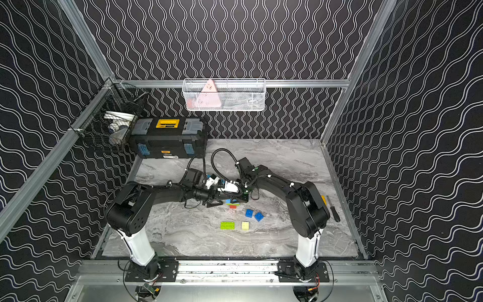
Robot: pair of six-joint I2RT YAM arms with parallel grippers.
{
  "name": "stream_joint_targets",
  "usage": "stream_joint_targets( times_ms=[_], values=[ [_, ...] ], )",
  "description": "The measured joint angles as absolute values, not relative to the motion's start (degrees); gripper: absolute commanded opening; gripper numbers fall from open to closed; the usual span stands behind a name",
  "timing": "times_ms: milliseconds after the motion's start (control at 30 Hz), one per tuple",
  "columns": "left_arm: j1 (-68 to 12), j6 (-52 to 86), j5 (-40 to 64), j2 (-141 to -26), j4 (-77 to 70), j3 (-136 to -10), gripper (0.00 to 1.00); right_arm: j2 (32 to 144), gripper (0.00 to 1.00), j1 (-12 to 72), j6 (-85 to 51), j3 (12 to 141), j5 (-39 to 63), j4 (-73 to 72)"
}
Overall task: Assemble a carrot with lego
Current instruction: Assemble the lego brick with the lego brick.
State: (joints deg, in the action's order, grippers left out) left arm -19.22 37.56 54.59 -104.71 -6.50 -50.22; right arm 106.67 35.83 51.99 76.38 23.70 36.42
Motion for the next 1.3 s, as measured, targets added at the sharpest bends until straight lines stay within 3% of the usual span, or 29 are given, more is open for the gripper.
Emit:
stream_joint_targets(
  times_ms=[300, 467, 733, 933, 1300],
  values=[
    [-19.40, 37.76, 55.07, -105.69, -7.11, -50.33, 0.73, 106.32, 0.28, 36.23, 51.46, 74.61, 22.76, 35.31],
    [-19.46, 37.45, 57.30, -107.72, -9.08, -50.85, 0.69, 106.30, 0.27, 36.14, 51.59, 72.20, 24.18, 31.86],
    [-19.90, 37.32, 55.20, -105.80, -7.62, -50.52, 0.77, 104.33, 0.40, 36.10, 51.13, 69.73, 25.82, 26.83],
    [-21.21, 37.36, 52.14, -100.40, -5.80, -50.68, 0.90, 103.77, 0.48, 35.48, 51.44, 73.80, 22.83, 31.62],
    [-21.30, 34.37, 50.83, -96.51, -3.16, -50.68, 0.91, 99.83, 0.55, 34.65, 51.94, 74.02, 25.39, 33.56]
  ],
)
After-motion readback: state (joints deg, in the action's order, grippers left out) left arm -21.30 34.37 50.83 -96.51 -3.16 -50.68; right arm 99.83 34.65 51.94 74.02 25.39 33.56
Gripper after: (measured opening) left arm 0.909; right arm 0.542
